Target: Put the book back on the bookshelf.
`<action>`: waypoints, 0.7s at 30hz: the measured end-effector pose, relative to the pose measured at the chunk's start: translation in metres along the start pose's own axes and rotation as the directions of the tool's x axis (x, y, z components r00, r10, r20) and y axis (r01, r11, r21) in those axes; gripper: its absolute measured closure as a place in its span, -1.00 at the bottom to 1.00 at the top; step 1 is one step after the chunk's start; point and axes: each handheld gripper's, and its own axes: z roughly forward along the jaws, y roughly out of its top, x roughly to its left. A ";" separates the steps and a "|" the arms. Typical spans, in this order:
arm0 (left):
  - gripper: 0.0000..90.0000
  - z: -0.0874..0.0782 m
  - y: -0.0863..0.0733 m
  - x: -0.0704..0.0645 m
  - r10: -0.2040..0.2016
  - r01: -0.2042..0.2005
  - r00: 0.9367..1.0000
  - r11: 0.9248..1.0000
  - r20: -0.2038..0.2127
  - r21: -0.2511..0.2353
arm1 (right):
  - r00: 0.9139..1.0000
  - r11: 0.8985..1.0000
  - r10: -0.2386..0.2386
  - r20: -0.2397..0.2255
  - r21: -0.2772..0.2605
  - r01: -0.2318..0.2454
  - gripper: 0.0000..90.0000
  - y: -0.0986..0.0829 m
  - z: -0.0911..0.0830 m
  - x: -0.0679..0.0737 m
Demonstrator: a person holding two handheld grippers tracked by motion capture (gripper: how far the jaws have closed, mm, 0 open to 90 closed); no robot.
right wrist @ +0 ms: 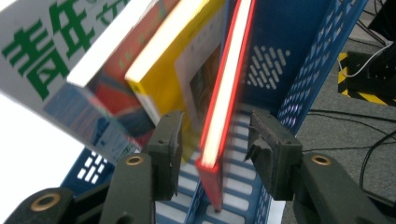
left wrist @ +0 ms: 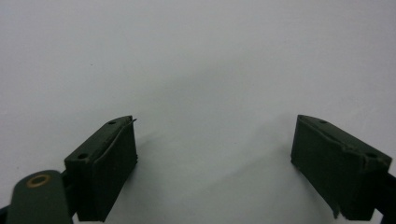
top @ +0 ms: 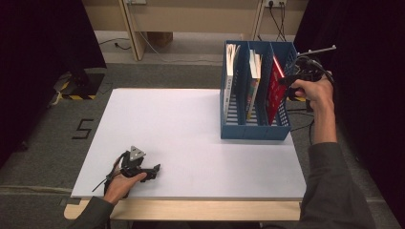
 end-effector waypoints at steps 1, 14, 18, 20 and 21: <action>-0.71 0.000 0.000 0.000 0.000 0.000 1.000 1.000 0.000 0.000 | 1.000 1.000 -0.005 0.001 0.009 0.005 0.25 -0.003 0.001 0.000; -0.71 0.000 0.000 0.000 0.000 0.000 1.000 1.000 0.000 0.001 | 1.000 1.000 -0.011 0.025 0.019 0.011 0.60 -0.012 0.024 0.000; -0.71 0.000 0.000 0.000 0.000 0.000 1.000 1.000 0.001 0.001 | 0.999 1.000 0.007 0.041 0.008 -0.008 0.62 -0.007 0.031 -0.001; -0.71 0.000 0.000 0.000 0.000 0.000 1.000 1.000 0.003 0.002 | 0.999 1.000 0.010 0.046 0.005 -0.010 0.61 -0.004 0.035 -0.001; -0.72 0.000 0.000 0.000 0.000 0.000 1.000 1.000 0.004 0.002 | 0.999 1.000 0.007 0.047 0.009 -0.008 0.60 -0.002 0.037 0.000</action>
